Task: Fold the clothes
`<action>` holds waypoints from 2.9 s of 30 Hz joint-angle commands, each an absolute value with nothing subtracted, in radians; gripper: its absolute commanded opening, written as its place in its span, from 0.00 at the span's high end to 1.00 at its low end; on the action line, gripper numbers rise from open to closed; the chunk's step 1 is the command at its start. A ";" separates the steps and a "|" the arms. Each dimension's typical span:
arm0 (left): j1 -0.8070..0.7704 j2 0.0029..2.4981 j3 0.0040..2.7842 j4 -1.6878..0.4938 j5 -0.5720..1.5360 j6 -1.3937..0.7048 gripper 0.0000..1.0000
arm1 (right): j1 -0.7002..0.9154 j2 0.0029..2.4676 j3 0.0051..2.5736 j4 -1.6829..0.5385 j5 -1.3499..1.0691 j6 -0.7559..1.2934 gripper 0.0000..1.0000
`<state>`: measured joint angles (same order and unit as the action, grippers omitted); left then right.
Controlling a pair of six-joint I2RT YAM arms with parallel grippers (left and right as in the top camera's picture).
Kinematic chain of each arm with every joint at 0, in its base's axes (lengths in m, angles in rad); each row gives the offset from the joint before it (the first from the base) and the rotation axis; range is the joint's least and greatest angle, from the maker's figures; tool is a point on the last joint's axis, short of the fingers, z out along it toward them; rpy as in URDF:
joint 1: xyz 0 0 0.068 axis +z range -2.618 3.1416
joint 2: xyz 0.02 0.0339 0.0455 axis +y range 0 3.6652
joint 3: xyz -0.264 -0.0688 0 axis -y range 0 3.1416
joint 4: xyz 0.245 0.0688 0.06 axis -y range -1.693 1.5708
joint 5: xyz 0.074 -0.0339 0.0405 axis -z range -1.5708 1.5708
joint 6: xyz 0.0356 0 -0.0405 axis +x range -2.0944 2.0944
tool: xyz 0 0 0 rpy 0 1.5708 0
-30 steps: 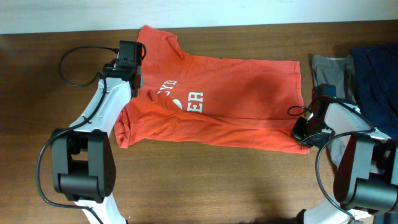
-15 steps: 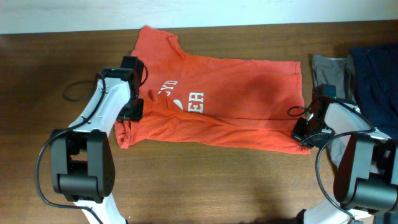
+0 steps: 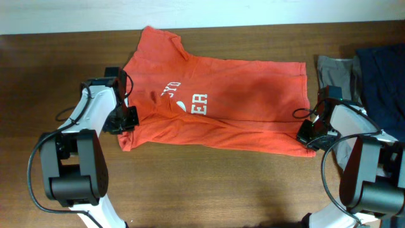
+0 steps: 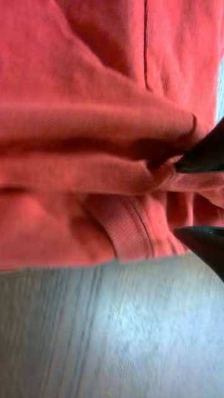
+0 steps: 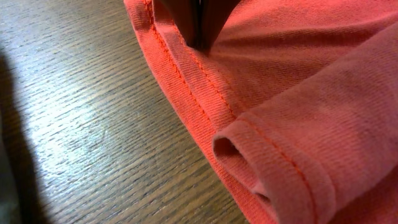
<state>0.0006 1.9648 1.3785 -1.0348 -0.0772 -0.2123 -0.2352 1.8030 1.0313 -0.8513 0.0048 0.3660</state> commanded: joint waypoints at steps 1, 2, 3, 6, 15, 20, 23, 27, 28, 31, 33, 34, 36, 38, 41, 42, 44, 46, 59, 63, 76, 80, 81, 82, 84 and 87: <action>0.003 1.935 1.369 -1.013 -0.028 -0.212 0.60 | -0.249 1.841 1.016 -0.862 0.061 0.371 0.96; 0.003 1.936 1.367 -1.007 -0.028 -0.212 0.59 | -0.249 1.841 1.016 -0.862 0.061 0.371 0.96; 0.003 1.936 1.367 -1.003 -0.026 -0.212 0.59 | -0.249 1.841 1.016 -0.862 0.061 0.371 0.96; 0.003 1.936 1.361 -0.992 -0.017 -0.212 0.71 | -0.249 1.841 1.016 -0.861 0.061 0.371 0.96; 0.034 1.934 1.371 -1.019 -0.024 -0.185 1.00 | -0.249 1.841 1.016 -0.862 0.061 0.371 0.96; 0.167 1.915 1.474 -1.063 -0.020 -0.155 1.00 | -0.249 1.841 1.016 -0.864 0.061 0.371 0.96; 0.214 1.914 1.500 -1.079 0.094 -0.105 1.00 | -0.249 1.841 1.016 -0.864 0.061 0.371 0.96; 0.219 1.914 1.499 -1.084 0.127 -0.096 0.99 | -0.249 1.841 1.016 -0.863 0.061 0.371 0.96; 0.219 1.914 1.499 -1.077 0.124 -0.095 0.97 | -0.249 1.841 1.016 -0.863 0.061 0.371 0.96; 0.219 1.914 1.499 -1.050 0.103 -0.042 0.79 | -0.249 1.841 1.016 -0.863 0.061 0.371 0.96; 0.219 1.914 1.499 -1.048 0.075 -0.032 0.68 | -0.249 1.841 1.016 -0.863 0.061 0.371 0.96; 0.219 1.914 1.499 -1.054 0.076 -0.033 0.64 | -0.249 1.841 1.016 -0.863 0.061 0.371 0.96; 0.219 1.914 1.499 -1.089 0.110 -0.033 0.60 | -0.249 1.841 1.016 -0.864 0.061 0.371 0.96; 0.219 1.914 1.499 -1.144 0.168 -0.033 0.57 | -0.249 1.841 1.016 -0.864 0.061 0.371 0.96; 0.219 1.914 1.489 -1.245 0.205 -0.047 0.57 | -0.249 1.841 1.016 -0.864 0.061 0.371 0.96; 0.219 1.914 1.481 -1.275 0.204 -0.067 0.57 | -0.249 1.841 1.016 -0.865 0.061 0.371 0.96; 0.219 1.914 1.453 -1.305 0.202 -0.088 0.57 | -0.249 1.841 1.016 -0.864 0.061 0.371 0.96; 0.219 1.914 1.416 -1.296 0.198 -0.114 0.57 | -0.249 1.841 1.016 -0.864 0.061 0.371 0.96; 0.219 1.914 1.230 -1.063 0.057 -0.123 0.98 | -0.249 1.841 1.016 -0.864 0.061 0.371 0.96; 0.219 1.914 1.259 -1.064 -0.051 -0.123 1.00 | -0.249 1.841 1.016 -0.864 0.061 0.371 0.96; 0.219 1.914 1.452 -0.968 -0.259 -0.004 0.96 | -0.249 1.841 1.016 -0.860 0.062 0.371 0.96; 0.219 1.914 1.452 -0.954 -0.290 0.002 0.76 | -0.249 1.841 1.016 -0.861 0.062 0.371 0.96; 0.219 1.914 1.452 -0.959 -0.313 0.001 0.67 | -0.249 1.841 1.016 -0.861 0.062 0.371 0.96; 0.219 1.914 1.452 -0.964 -0.323 0.001 0.60 | -0.249 1.841 1.016 -0.861 0.062 0.371 0.96; 0.219 1.914 1.452 -0.980 -0.331 0.001 0.54 | -0.249 1.841 1.016 -0.861 0.062 0.371 0.95; 0.219 1.914 1.452 -1.010 -0.329 -0.062 0.47 | -0.249 1.841 1.016 -0.861 0.062 0.371 0.95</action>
